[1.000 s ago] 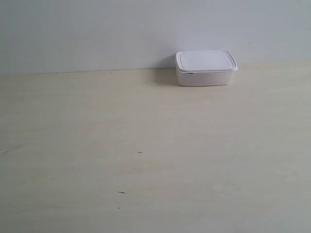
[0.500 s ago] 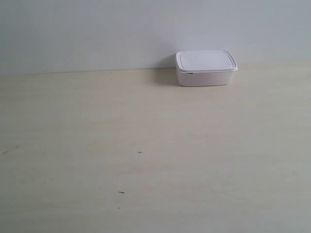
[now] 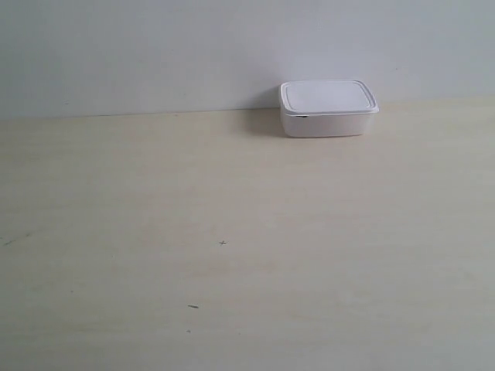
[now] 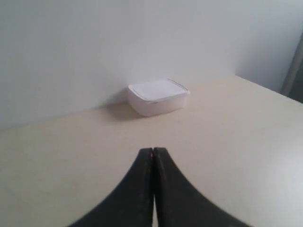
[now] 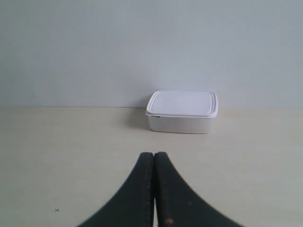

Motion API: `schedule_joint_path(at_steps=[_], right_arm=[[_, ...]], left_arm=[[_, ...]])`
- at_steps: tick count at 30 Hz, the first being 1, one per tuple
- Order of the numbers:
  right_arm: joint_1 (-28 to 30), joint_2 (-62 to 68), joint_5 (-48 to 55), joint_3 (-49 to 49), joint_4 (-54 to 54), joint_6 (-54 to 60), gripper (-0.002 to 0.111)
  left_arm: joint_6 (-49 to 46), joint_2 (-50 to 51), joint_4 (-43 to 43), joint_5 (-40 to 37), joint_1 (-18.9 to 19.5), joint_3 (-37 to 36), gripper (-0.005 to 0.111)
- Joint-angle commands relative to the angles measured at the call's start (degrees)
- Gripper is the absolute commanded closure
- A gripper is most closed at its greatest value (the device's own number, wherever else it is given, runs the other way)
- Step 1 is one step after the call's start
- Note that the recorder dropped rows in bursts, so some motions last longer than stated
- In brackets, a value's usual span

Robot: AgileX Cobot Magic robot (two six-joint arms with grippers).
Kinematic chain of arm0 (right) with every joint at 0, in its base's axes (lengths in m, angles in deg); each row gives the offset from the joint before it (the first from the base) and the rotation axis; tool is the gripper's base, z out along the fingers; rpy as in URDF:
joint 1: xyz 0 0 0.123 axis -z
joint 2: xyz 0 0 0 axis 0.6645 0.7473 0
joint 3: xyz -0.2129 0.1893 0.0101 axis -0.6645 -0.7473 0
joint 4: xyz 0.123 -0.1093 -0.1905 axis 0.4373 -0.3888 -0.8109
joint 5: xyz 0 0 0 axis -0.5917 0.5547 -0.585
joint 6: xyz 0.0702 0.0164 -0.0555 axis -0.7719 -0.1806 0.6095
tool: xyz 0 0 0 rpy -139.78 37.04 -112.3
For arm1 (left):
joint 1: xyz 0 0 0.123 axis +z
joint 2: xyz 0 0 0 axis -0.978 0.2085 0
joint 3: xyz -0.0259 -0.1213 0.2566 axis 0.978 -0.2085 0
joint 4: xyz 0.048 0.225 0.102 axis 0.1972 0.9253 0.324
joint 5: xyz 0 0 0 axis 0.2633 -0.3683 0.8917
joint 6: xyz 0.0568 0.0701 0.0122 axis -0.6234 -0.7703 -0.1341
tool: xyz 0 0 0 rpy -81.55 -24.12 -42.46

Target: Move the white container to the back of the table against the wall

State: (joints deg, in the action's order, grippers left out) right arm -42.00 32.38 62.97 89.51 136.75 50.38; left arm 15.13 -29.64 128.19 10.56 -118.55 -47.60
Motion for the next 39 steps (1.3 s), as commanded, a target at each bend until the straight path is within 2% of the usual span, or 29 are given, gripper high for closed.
schedule_joint_path(at_steps=[1, 6, 10, 12, 15, 19, 22, 26, 28, 33, 35, 39], right_arm=[[0.02, -3.51, -0.33, -0.35, -0.36, 0.04, 0.108], [0.96, -11.72, -0.04, -0.35, -2.23, 0.04, 0.108], [5.92, -15.79, 1.01, -0.35, -8.61, 0.04, 0.108], [8.62, -15.94, 1.53, -0.35, -11.44, 0.04, 0.108], [11.89, -15.94, 1.53, -0.35, -19.35, 0.04, 0.108], [12.72, -15.94, 1.53, -0.35, -28.49, 0.04, 0.108], [12.72, -15.94, 1.53, -0.35, -28.53, 0.04, 0.108], [12.72, -15.94, 1.53, -0.35, -28.42, 0.04, 0.108], [12.72, -15.94, 1.53, -0.35, -28.42, 0.04, 0.108], [12.72, -15.94, 1.53, -0.35, -28.42, 0.04, 0.108], [12.72, -15.94, 1.53, -0.35, -28.42, 0.04, 0.108], [12.72, -15.94, 1.53, -0.35, -28.42, 0.04, 0.108]], left_arm=[[0.59, 0.61, -21.04, -1.55, 1.72, -1.06, 0.107], [0.59, 4.09, -30.42, -2.22, 8.68, 1.51, 0.107], [0.59, 8.61, -46.36, -1.63, 16.51, 5.36, 0.107], [0.59, 10.06, -49.84, 0.5, 20.19, 5.71, 0.107], [0.59, 11.32, -49.49, 3.16, 23.82, 5.71, 0.107], [0.59, 11.14, -50.68, 4.18, 26.97, 4.94, 0.107], [0.59, 10.4, -53.8, 6.51, 29.48, 2.6, 0.107], [0.59, 6.93, -53.8, 6.46, 33.16, -0.43, 0.107], [0.59, 4.44, -53.8, 6.46, 35.97, -1.73, 0.107], [0.59, -1.96, -53.89, 6.46, 46.73, -4.06, 0.107], [0.59, -2.53, -53.89, 6.18, 49.83, -4.05, 0.107], [0.59, -2.41, -53.89, 6.18, 52.74, -4.05, 0.107]])
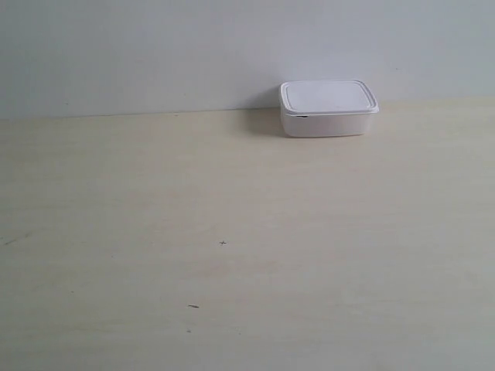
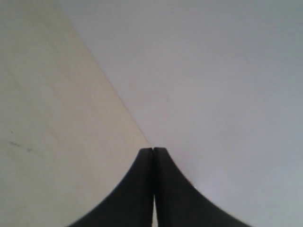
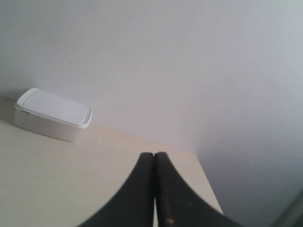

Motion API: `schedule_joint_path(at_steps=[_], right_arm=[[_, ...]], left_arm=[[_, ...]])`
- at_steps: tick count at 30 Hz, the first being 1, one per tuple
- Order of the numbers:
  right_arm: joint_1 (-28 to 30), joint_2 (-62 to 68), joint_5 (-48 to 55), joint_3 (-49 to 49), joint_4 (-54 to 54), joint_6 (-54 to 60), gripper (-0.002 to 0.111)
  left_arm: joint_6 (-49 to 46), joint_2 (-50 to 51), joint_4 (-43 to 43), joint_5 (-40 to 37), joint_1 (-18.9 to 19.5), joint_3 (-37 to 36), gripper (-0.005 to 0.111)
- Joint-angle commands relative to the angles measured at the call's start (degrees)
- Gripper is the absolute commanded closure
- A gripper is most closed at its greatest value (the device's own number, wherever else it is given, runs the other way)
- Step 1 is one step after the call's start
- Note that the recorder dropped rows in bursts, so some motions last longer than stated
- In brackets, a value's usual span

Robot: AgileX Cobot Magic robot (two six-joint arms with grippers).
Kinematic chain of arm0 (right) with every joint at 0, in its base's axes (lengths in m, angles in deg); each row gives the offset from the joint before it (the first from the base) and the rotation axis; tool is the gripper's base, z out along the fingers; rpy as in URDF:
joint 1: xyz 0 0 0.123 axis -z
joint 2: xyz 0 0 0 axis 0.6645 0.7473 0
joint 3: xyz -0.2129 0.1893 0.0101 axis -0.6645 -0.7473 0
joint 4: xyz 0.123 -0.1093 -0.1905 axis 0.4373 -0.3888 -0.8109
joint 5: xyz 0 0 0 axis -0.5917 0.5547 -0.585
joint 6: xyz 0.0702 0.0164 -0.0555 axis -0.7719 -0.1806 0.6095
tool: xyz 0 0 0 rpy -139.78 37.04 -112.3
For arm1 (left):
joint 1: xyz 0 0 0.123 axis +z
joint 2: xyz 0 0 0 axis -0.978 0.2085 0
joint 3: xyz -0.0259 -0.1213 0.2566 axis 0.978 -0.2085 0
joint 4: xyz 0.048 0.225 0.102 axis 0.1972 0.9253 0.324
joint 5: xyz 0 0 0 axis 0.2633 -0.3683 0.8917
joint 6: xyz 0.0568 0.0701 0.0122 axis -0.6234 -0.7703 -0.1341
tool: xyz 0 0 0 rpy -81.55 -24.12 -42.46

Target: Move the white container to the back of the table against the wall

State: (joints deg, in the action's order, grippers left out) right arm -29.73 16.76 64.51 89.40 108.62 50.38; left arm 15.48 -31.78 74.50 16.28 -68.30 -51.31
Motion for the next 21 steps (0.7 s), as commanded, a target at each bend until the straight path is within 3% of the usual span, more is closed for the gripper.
schedule_joint_path(at_steps=[1, 5, 6, 7, 8, 10, 14, 18, 21], right_arm=[[0.44, -0.31, -0.01, -0.24, -0.29, 0.04, 0.108], [0.44, -0.31, -0.01, -0.24, -0.29, 0.04, 0.108], [0.44, -0.31, -0.01, -0.24, -0.29, 0.04, 0.108], [0.44, -0.31, -0.01, -0.24, -0.29, 0.04, 0.108], [0.44, -0.31, -0.01, -0.24, -0.29, 0.04, 0.108], [0.44, -0.31, -0.01, -0.24, -0.29, 0.04, 0.108], [0.44, -0.31, -0.01, -0.24, -0.29, 0.04, 0.108], [0.44, -0.31, -0.01, -0.24, -0.29, 0.04, 0.108], [0.44, -0.31, -0.01, -0.24, -0.29, 0.04, 0.108]], left_arm=[[0.23, -0.27, -0.2, 0.46, 2.5, -0.34, 0.107], [-3.1, -1.33, -0.2, -0.27, 2.51, -0.34, 0.107], [-24.13, -2.32, 0.43, -1.25, 3.04, -0.45, 0.107], [-36.0, -2.77, -1.85, -2.6, 3.04, -0.45, 0.107], [-56.03, -3.93, -10.39, -5.62, 3.04, -0.86, 0.107], [-73.29, -5.62, -17.04, -5.02, 3.04, -3.2, 0.107], [-75.81, -9.72, -17.92, 3.61, 3.04, -12.11, 0.107], [-75.96, -12.91, -17.92, 3.86, 3.04, -18.32, 0.107], [-75.96, -13.38, -17.92, 3.86, 3.04, -19.01, 0.107]])
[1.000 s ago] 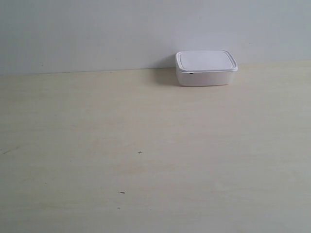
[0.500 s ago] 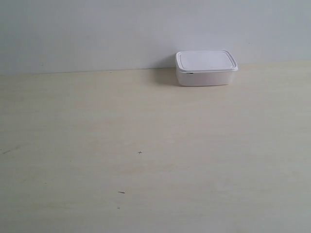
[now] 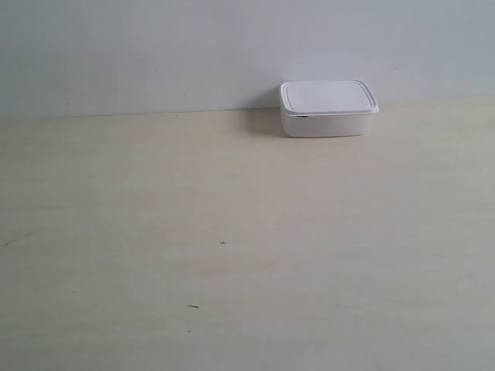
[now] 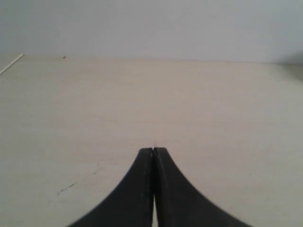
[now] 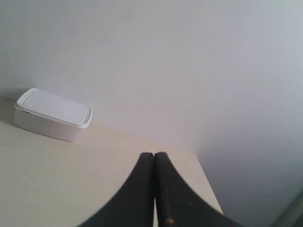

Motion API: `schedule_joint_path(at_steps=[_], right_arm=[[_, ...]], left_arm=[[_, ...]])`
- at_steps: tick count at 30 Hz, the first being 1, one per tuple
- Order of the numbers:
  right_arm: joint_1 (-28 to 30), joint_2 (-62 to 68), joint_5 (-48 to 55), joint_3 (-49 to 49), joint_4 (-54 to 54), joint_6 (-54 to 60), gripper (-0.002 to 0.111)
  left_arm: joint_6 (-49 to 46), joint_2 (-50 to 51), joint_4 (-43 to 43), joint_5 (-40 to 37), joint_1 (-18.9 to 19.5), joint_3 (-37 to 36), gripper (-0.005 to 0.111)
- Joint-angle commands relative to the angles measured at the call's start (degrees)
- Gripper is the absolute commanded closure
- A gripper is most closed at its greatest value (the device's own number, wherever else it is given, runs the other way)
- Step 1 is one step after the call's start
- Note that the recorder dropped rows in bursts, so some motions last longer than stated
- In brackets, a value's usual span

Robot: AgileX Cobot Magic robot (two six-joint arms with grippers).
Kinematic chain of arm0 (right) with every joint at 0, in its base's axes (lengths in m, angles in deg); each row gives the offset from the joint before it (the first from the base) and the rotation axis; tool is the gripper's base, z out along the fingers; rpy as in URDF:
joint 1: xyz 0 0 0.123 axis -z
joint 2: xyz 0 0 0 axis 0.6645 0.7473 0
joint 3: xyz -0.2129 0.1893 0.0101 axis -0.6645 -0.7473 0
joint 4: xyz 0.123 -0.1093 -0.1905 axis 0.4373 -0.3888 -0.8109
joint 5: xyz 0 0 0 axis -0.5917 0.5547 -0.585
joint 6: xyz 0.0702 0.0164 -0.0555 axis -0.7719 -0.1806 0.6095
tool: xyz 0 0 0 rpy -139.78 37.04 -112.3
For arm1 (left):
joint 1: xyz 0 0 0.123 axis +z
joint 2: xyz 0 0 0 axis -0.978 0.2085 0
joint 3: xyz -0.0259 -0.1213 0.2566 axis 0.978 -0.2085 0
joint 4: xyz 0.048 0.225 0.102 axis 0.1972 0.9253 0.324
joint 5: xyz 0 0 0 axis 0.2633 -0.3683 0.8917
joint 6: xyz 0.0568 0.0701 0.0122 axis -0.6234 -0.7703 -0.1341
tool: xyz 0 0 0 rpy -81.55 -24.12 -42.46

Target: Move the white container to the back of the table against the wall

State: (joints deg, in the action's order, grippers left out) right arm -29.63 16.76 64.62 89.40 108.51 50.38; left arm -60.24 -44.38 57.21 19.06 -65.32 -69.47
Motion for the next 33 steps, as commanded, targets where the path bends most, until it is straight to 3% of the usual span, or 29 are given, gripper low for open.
schedule_joint_path(at_steps=[1, 13, 17, 21, 33], right_arm=[[0.35, -0.31, -0.12, -0.24, -0.18, 0.04, 0.108], [0.35, -1.45, -0.88, -1.71, 0.4, 0.04, 0.108], [0.35, -2.37, -10.29, -8.18, 13.75, 0.04, 0.108], [0.35, -2.97, -18.19, -13.83, 15.91, 0.04, 0.108], [0.35, -2.97, -11.57, -20.04, 13.19, 0.04, 0.108]], left_arm=[[-0.24, -0.77, -0.63, 1.08, 0.06, -0.86, 0.107], [-0.34, -0.77, -0.63, 0.66, 0.06, -0.86, 0.107], [-0.34, -0.77, -0.63, 0.78, 0.06, -0.86, 0.107], [-0.34, -0.89, -0.63, 1.45, 0.06, -0.86, 0.107], [-0.34, -1.41, -0.63, 1.45, 0.06, -0.86, 0.107]])
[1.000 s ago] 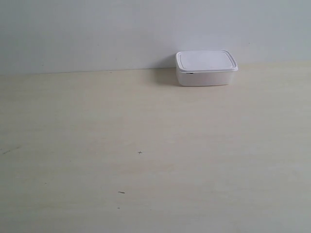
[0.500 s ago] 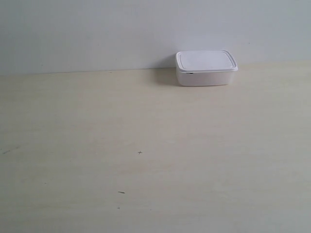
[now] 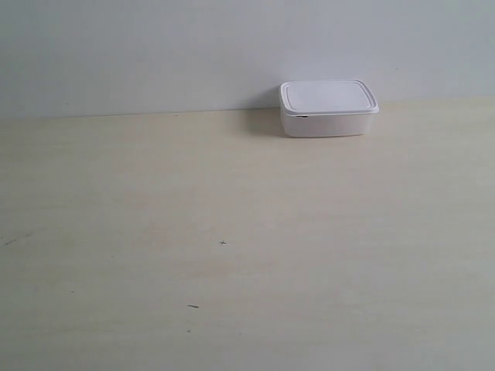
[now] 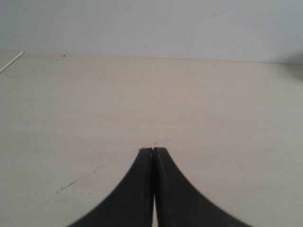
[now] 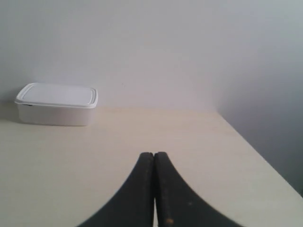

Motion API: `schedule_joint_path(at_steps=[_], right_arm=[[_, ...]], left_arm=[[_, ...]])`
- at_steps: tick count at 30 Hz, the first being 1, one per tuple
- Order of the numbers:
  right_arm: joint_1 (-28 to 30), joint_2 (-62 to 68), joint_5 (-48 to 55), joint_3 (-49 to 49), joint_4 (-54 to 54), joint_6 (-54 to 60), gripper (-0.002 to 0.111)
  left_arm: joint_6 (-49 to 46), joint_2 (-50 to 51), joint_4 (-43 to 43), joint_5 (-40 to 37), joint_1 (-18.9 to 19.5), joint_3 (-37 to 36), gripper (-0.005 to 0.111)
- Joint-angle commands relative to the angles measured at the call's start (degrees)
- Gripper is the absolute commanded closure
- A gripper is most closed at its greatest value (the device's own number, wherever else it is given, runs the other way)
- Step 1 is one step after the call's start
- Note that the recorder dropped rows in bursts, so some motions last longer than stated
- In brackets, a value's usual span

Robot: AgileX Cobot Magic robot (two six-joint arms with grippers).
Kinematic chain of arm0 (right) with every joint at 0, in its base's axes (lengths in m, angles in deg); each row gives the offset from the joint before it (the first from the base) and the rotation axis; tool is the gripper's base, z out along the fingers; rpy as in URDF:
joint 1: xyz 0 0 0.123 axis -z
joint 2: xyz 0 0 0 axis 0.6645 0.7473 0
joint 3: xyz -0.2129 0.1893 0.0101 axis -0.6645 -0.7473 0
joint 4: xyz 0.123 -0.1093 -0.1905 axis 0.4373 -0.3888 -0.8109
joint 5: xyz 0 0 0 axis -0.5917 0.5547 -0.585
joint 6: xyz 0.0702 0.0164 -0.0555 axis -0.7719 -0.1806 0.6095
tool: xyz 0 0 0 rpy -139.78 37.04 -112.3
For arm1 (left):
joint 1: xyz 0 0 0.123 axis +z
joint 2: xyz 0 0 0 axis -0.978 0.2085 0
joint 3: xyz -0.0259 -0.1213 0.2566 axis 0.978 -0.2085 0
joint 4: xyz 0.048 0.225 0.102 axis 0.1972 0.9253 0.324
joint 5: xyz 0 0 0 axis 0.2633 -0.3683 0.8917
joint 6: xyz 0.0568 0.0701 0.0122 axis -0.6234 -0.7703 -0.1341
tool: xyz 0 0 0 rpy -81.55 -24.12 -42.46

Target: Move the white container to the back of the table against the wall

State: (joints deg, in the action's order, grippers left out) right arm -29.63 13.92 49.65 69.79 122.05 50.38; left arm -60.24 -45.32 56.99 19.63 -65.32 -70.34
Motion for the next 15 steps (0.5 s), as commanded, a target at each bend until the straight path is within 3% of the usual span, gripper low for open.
schedule_joint_path(at_steps=[1, 11, 15], right_arm=[[0.35, -0.13, 4.7, -0.43, -0.35, 0.04, 0.108], [0.35, -0.13, 7.13, -0.43, -0.55, 0.04, 0.108], [0.35, -0.13, 7.31, -0.43, -8.33, -2.47, 0.108]], left_arm=[[-0.34, -0.47, -0.41, 0.88, 0.06, 0.01, 0.107], [-0.34, -0.47, -0.41, 0.88, 0.06, 0.01, 0.107], [-0.34, -0.47, -0.41, 0.88, 0.06, 0.01, 0.107]])
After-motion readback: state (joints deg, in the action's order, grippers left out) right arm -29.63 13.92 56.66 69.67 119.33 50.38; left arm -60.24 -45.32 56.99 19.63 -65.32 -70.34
